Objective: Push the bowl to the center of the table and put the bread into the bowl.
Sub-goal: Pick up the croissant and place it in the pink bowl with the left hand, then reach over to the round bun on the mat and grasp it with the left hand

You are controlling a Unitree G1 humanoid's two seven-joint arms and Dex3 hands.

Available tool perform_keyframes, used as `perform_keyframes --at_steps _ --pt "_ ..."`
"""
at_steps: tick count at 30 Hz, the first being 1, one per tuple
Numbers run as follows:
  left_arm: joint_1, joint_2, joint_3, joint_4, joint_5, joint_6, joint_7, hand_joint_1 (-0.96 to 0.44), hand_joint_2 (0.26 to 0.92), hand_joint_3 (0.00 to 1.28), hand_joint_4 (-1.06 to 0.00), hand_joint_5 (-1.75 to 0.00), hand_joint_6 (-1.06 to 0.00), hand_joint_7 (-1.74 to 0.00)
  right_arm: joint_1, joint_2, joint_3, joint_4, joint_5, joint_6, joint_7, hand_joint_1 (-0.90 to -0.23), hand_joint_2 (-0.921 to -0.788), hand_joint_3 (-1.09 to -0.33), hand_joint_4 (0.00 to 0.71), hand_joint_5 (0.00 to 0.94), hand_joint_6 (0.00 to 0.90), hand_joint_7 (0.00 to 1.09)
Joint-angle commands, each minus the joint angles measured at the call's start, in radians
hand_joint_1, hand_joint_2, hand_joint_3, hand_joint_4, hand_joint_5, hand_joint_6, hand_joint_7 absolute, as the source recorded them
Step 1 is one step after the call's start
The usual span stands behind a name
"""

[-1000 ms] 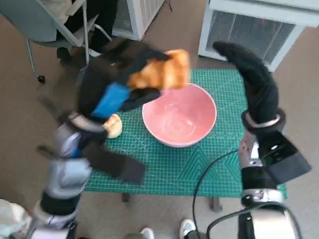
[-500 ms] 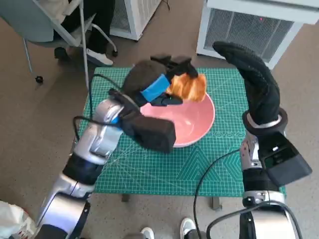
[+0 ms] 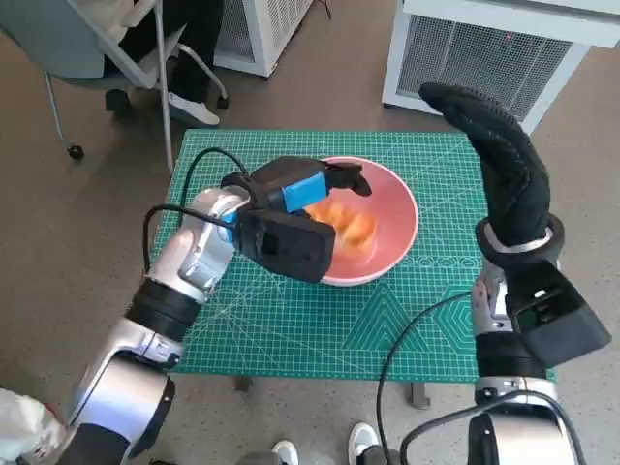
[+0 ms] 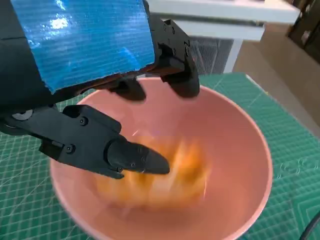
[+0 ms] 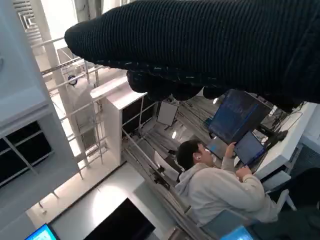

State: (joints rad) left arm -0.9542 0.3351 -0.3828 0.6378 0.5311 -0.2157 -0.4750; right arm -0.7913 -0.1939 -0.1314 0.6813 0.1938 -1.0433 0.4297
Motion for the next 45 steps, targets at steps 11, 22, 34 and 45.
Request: perform_keyframes --at_steps 11,22,34,45 --pt "0.081 0.151 0.128 -0.224 -0.098 -0.131 0.048 -0.49 0.921 0.15 -0.18 -0.01 -0.29 -0.11 0.024 -0.007 -0.001 -0.004 0.011 0.025 -0.004 -0.549 -0.921 -0.759 0.274 0.004 0.248 0.21" --pt "0.196 0.317 0.301 -0.331 -0.194 -0.201 0.061 -0.49 0.921 0.13 -0.27 -0.02 -0.38 -0.09 0.025 -0.006 -0.002 -0.003 0.018 0.024 0.000 -0.541 -0.921 -0.765 0.273 0.002 0.248 0.21" --pt "0.259 0.442 0.351 -0.234 -0.235 -0.130 -0.033 -0.47 0.921 0.10 -0.26 -0.01 -0.38 -0.06 0.019 -0.006 0.003 -0.004 0.036 0.026 0.013 -0.563 -0.921 -0.755 0.275 0.002 0.247 0.22" --pt "0.300 0.457 0.311 -0.161 -0.223 -0.113 -0.090 -0.46 0.920 0.04 -0.25 0.00 -0.37 -0.03 0.000 -0.004 0.012 0.023 0.044 0.012 0.030 -0.547 -0.921 -0.758 0.274 0.001 0.246 0.22"
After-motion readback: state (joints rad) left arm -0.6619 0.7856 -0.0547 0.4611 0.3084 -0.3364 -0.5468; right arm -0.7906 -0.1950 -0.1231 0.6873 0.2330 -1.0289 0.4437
